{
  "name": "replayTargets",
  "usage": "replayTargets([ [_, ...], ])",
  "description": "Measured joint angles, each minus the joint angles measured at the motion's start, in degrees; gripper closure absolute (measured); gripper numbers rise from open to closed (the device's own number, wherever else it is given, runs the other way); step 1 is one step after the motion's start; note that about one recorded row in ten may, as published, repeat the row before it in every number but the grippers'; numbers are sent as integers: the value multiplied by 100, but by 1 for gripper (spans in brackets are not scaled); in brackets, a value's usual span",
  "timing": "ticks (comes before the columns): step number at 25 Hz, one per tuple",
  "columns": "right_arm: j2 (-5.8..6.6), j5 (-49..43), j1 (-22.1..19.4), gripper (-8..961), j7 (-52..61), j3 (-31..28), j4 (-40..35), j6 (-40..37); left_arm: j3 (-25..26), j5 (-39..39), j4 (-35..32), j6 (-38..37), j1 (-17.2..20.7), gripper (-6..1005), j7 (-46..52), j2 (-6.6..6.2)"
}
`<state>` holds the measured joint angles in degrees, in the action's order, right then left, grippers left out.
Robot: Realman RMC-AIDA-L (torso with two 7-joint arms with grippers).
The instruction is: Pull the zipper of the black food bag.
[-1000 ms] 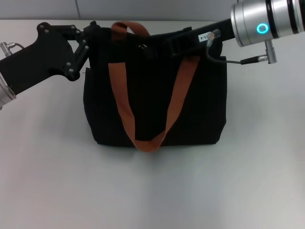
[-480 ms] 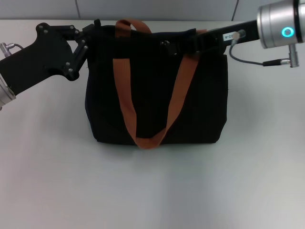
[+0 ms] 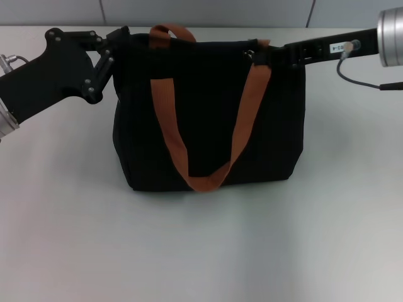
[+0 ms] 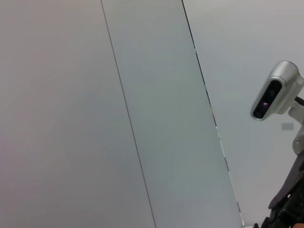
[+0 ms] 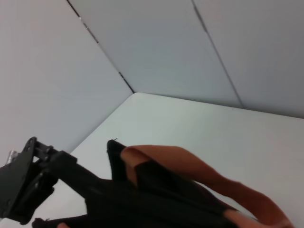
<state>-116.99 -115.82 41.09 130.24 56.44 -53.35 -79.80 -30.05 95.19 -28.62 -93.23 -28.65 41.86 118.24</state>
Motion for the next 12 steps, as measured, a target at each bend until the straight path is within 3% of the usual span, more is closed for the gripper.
replayTargets([
  [12, 2, -32, -216, 955, -35, -215, -151, -77, 0, -14, -16, 64, -12, 945, 22, -4],
])
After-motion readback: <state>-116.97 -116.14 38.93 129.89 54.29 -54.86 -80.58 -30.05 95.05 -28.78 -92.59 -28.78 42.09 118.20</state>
